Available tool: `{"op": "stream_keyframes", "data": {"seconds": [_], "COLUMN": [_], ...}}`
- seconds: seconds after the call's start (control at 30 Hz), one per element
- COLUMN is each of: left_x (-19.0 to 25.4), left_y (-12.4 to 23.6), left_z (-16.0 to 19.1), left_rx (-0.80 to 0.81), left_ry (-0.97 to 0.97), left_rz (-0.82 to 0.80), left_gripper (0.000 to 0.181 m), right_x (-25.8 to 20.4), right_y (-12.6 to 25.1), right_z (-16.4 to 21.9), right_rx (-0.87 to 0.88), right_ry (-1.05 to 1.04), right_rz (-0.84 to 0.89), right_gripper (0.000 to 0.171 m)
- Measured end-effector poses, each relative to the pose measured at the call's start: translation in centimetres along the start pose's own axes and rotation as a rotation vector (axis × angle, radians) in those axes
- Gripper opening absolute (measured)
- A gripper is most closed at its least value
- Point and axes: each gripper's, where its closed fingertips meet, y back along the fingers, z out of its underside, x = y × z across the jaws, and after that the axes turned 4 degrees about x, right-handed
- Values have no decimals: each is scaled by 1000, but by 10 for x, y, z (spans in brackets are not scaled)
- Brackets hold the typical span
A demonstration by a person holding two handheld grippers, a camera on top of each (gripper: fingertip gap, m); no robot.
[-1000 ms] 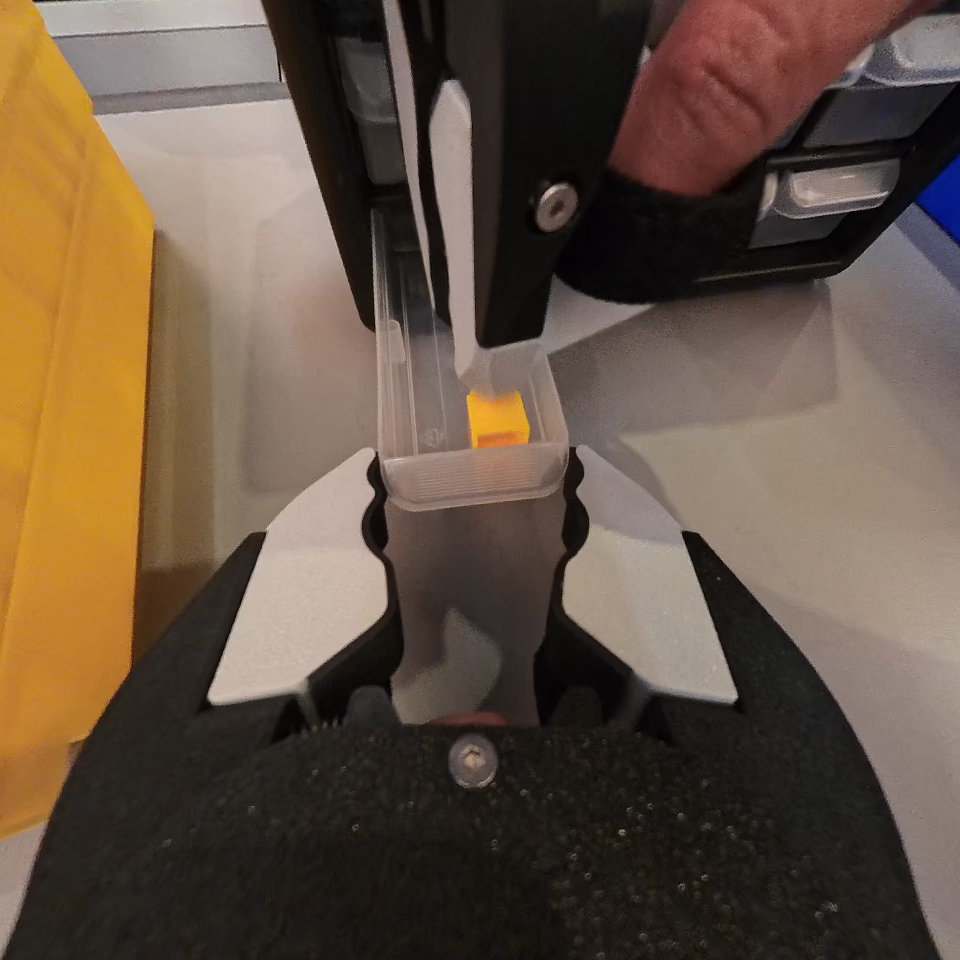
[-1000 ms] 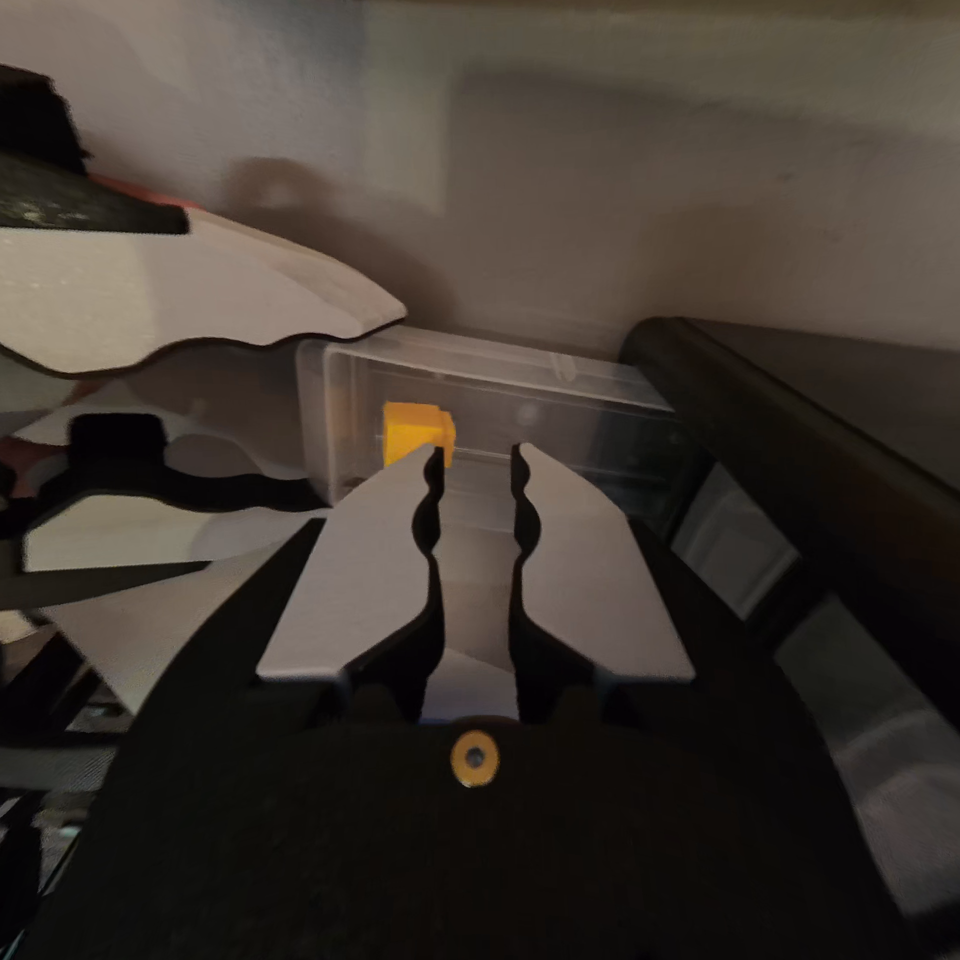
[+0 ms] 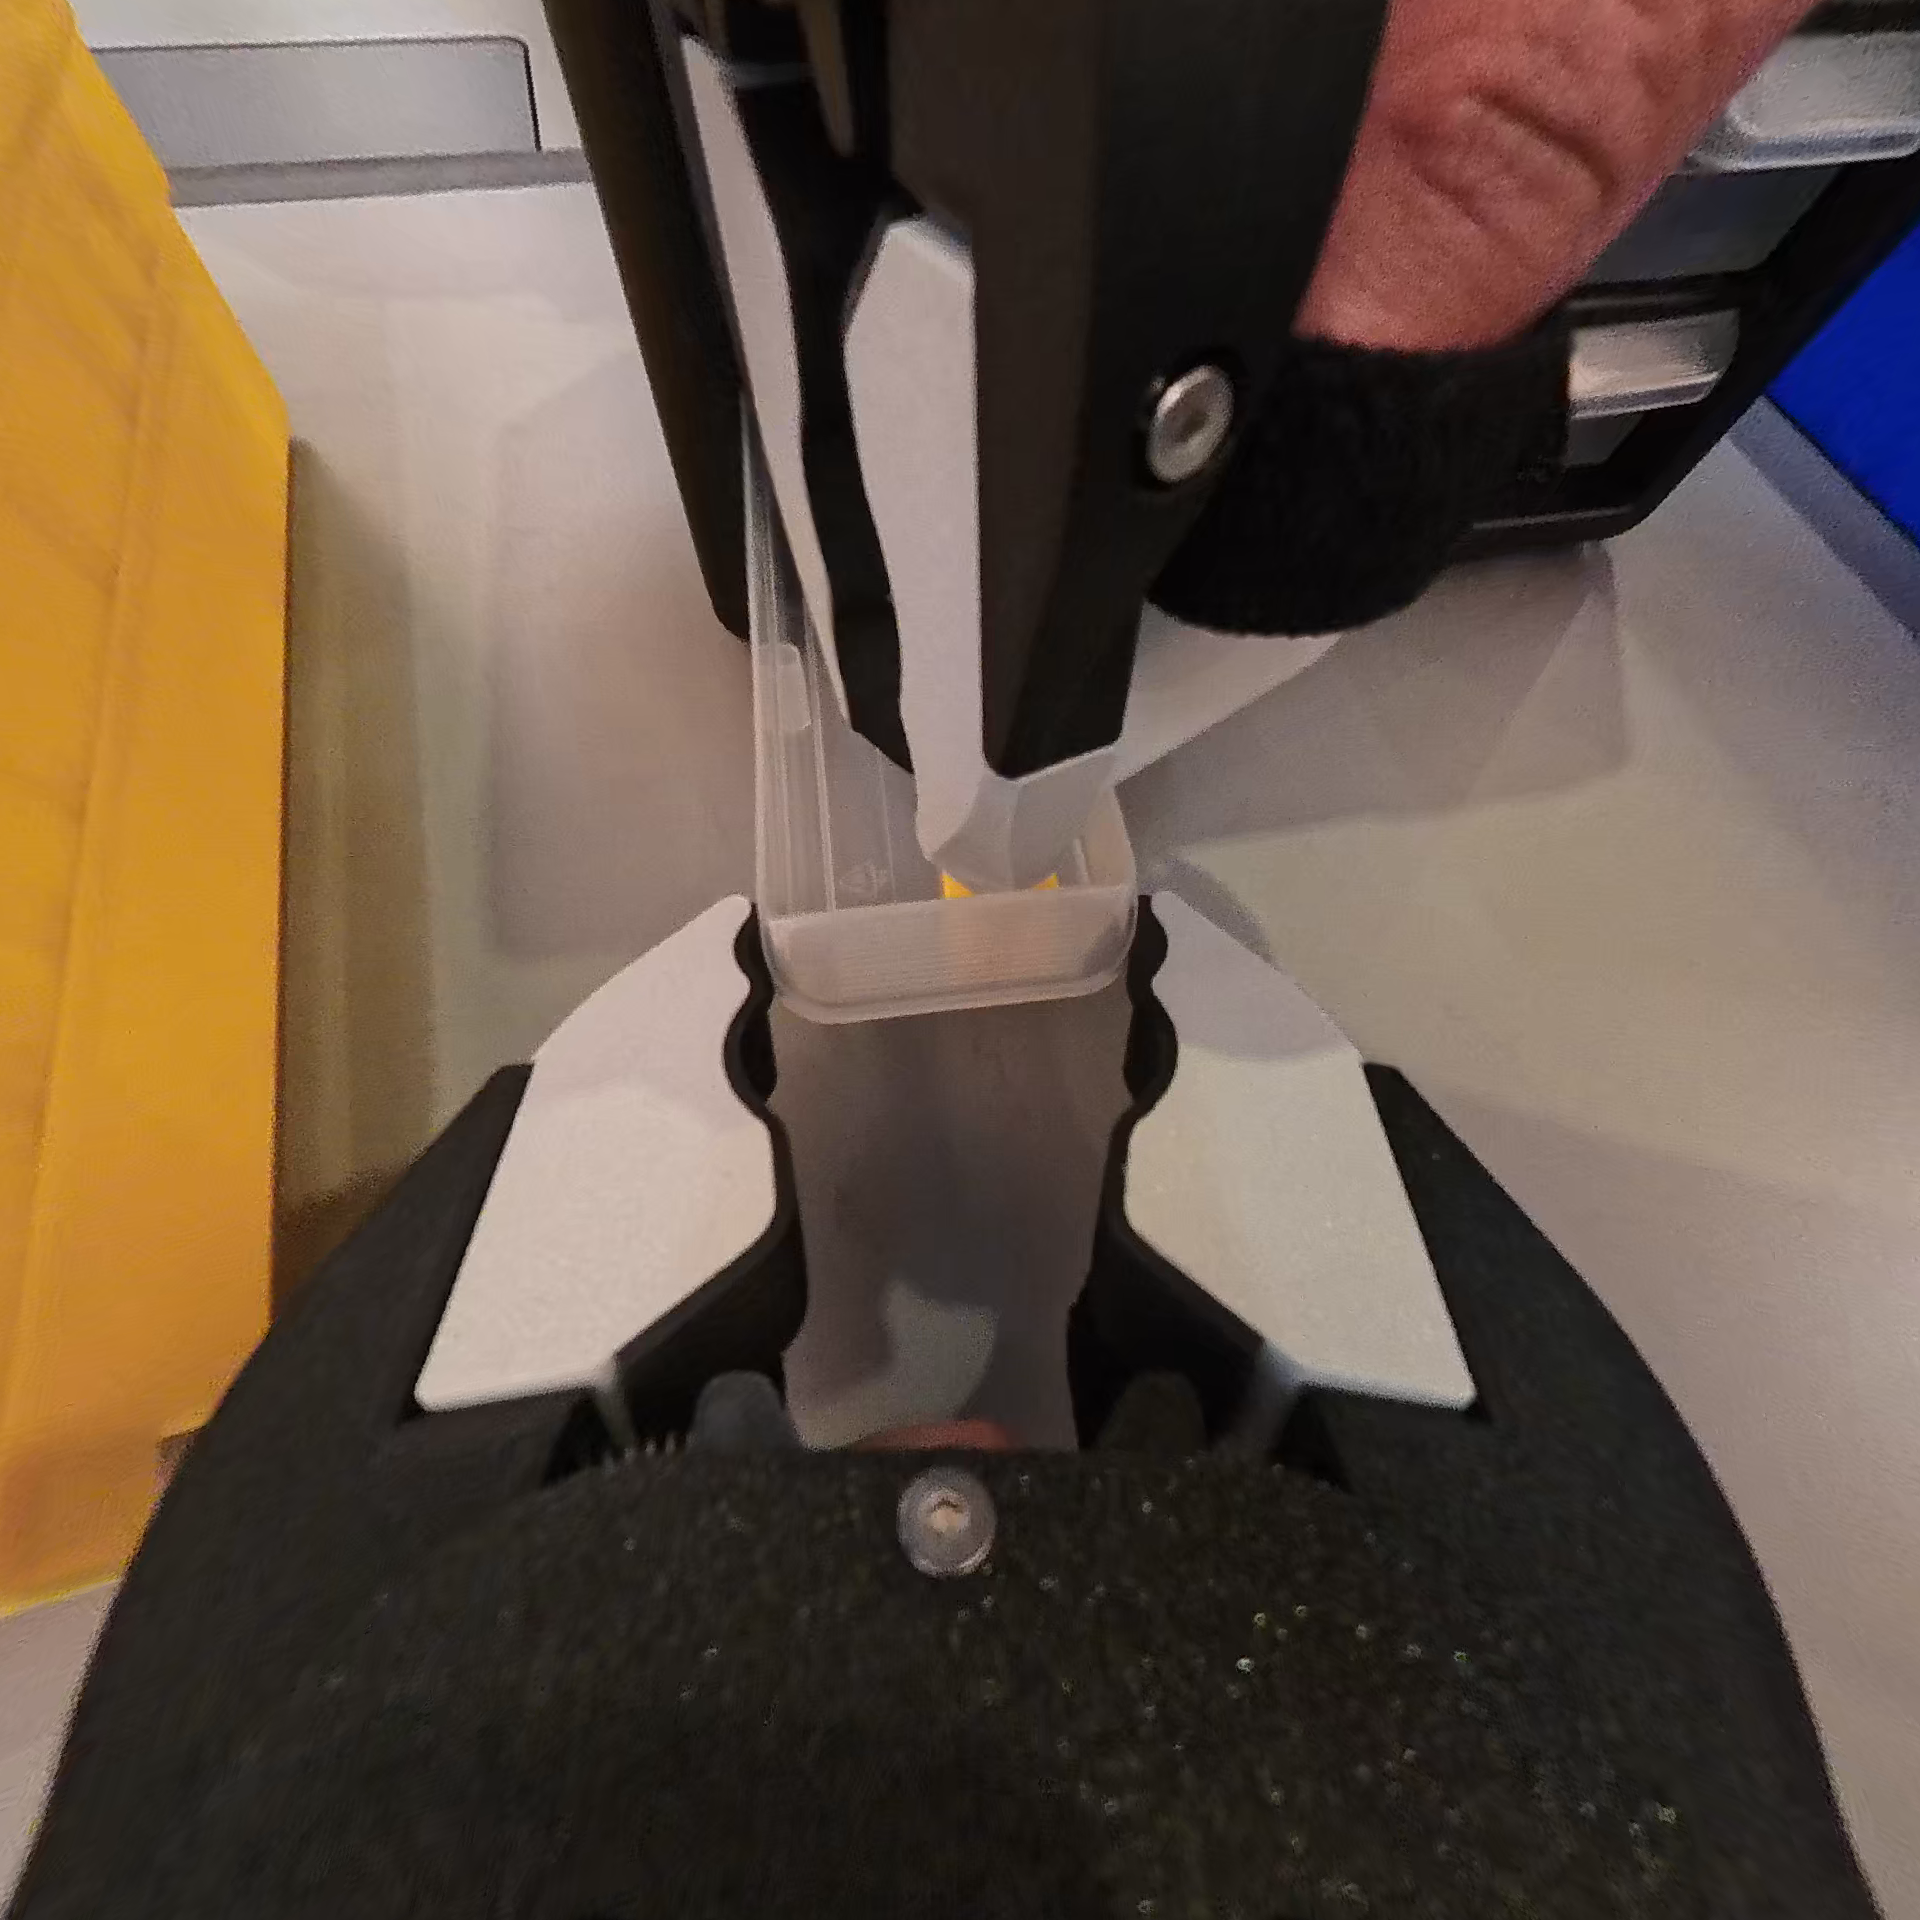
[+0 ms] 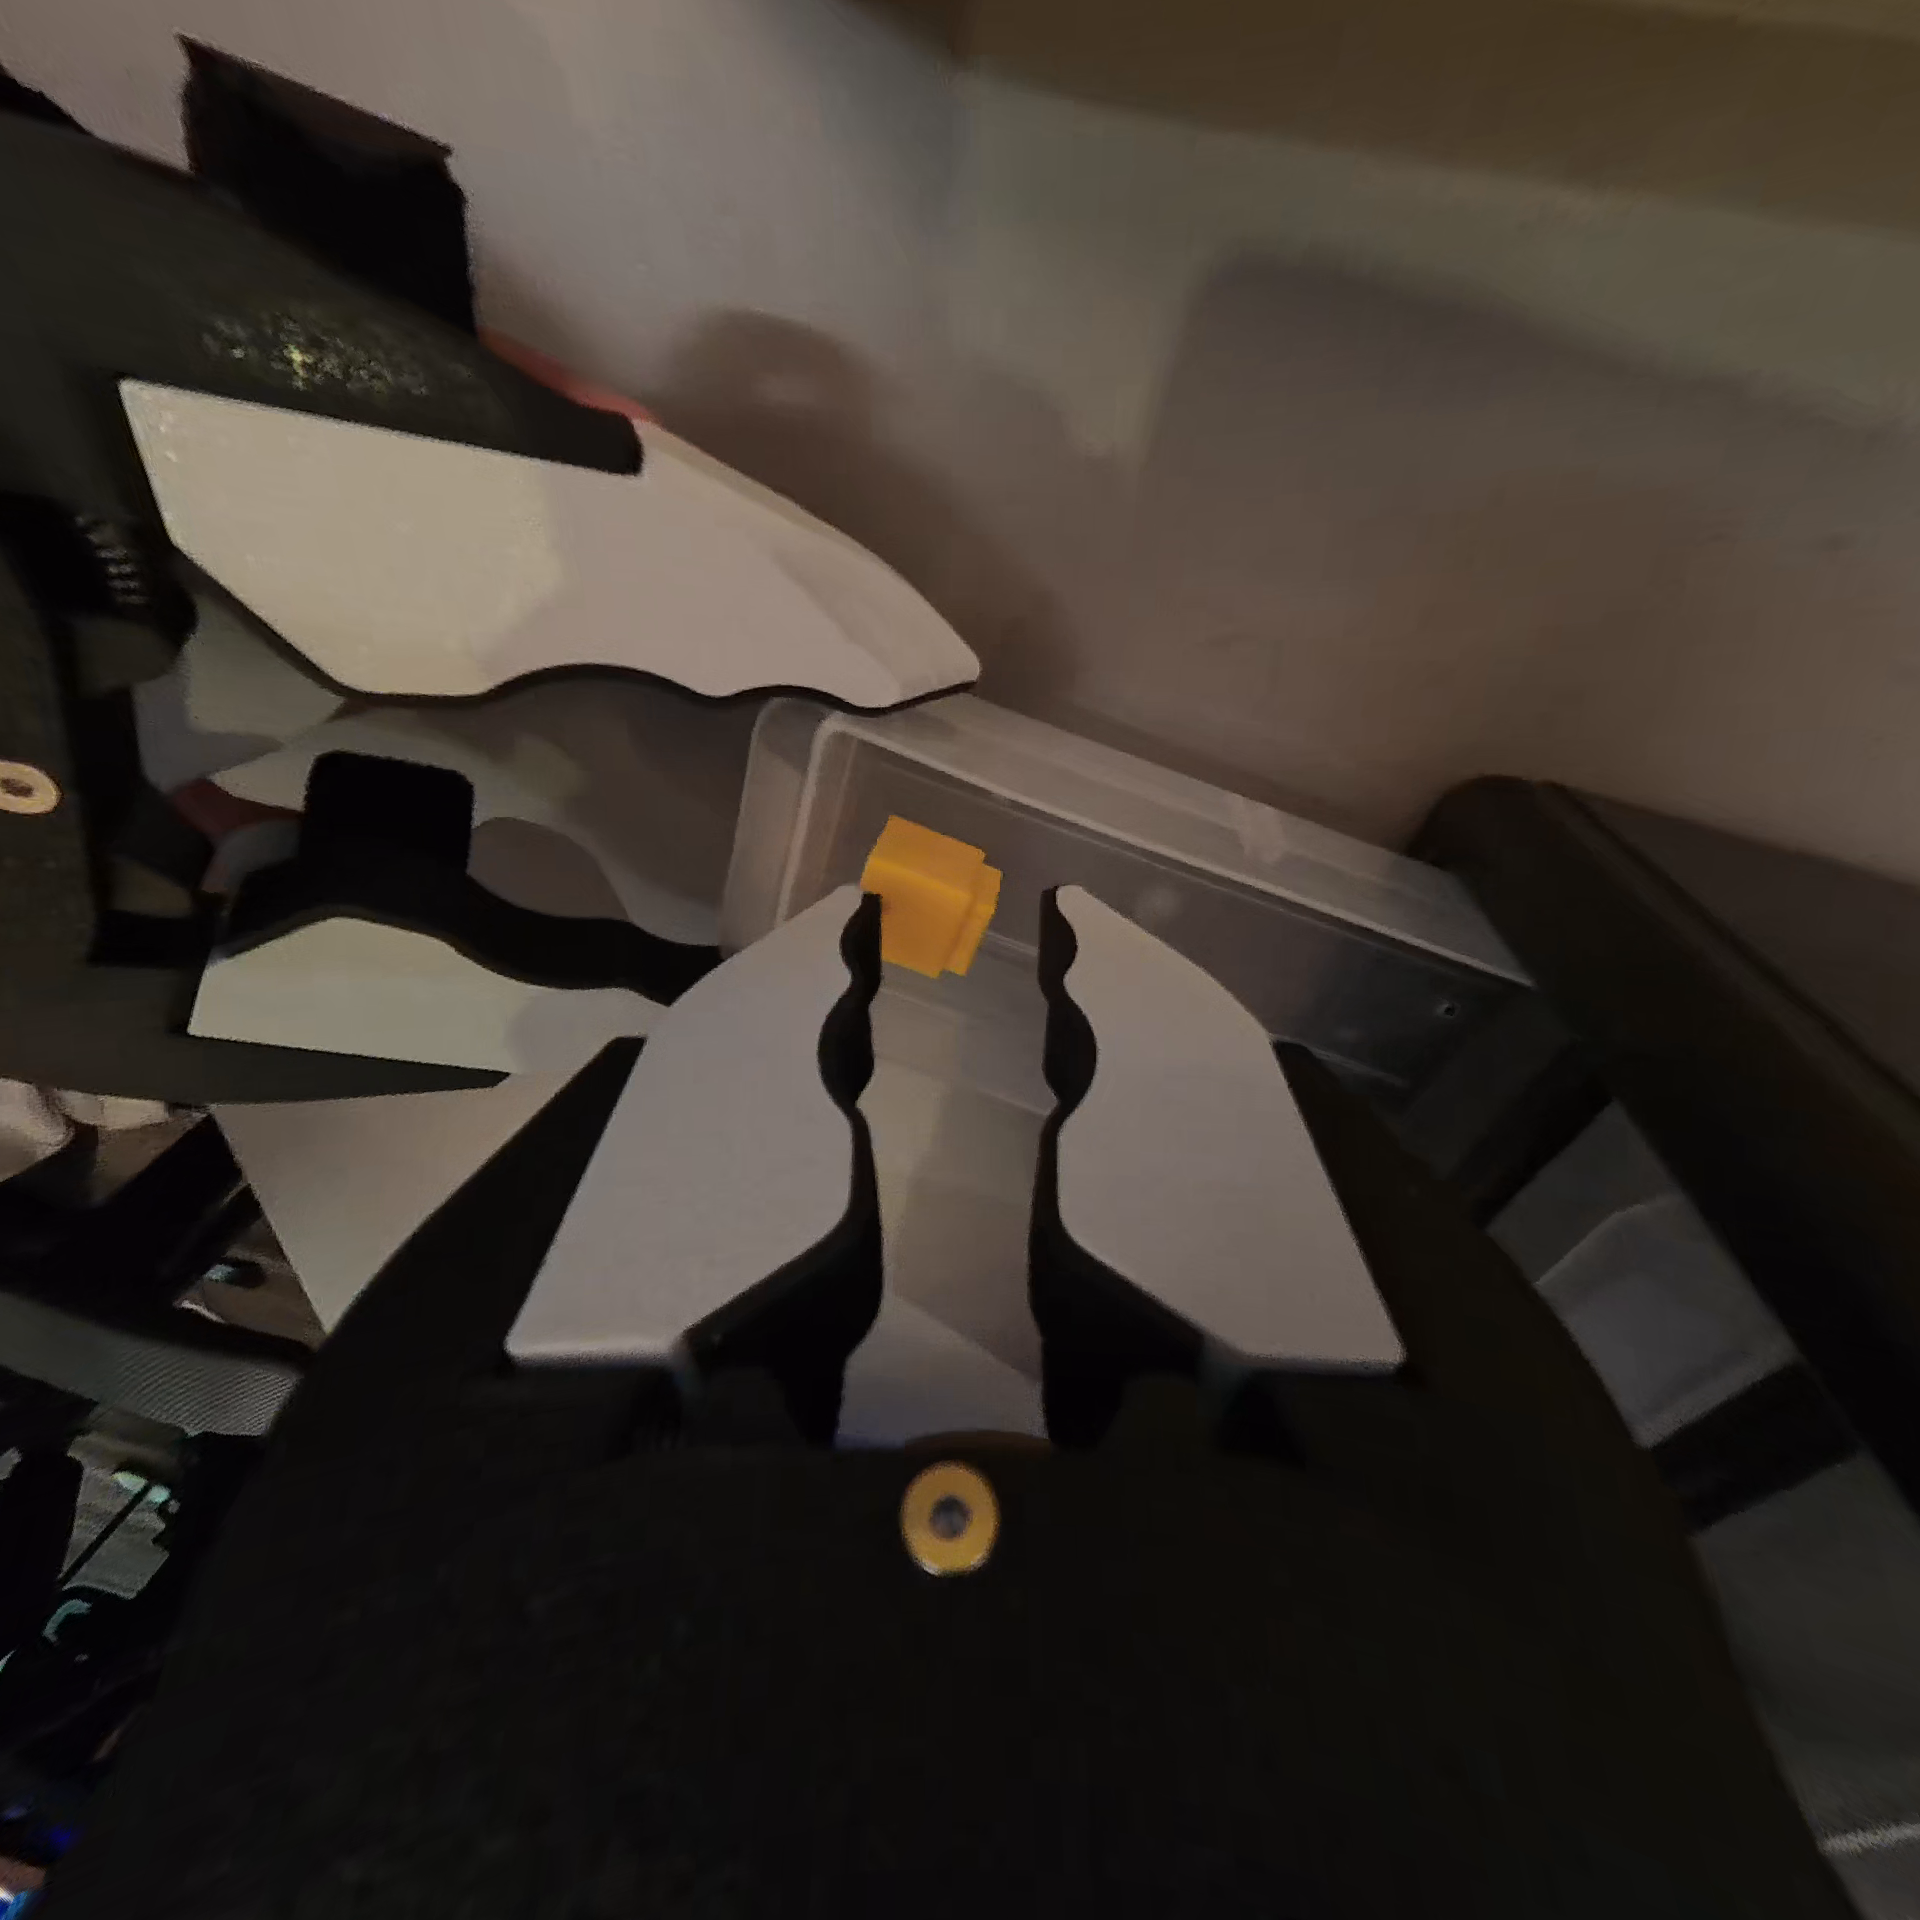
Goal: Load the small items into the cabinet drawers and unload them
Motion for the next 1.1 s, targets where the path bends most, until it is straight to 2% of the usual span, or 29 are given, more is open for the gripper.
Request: {"op": "stream_keyframes", "data": {"seconds": [0.13,0.3,0.47,0.53,0.8,0.87,0.97,1.1], "left_x": [0,0,-1,0,0,0,-1,0], "left_y": [-3,1,-1,-2,-2,-2,-3,-5], "left_z": [4,-6,-4,-4,-3,-2,0,6], "left_rx": [-27,31,24,21,14,12,-4,-39], "left_ry": [-30,-13,-10,-20,-28,-31,-32,-43], "left_rz": [-21,-6,-5,-11,-16,-19,-21,-30], "left_gripper": [65,65,66,66,66,65,66,65], "right_x": [12,34,11,4,6,3,-8,-9], "right_y": [-1,9,18,18,0,0,-3,-9], "right_z": [4,8,-8,-10,13,13,9,10], "right_rx": [-46,-62,89,107,-56,-66,-48,-32], "right_ry": [28,65,-27,-96,-257,-276,-267,-252], "right_rz": [101,246,91,27,-10,-41,-119,-134], "right_gripper": [44,36,38,45,49,44,22,21]}}
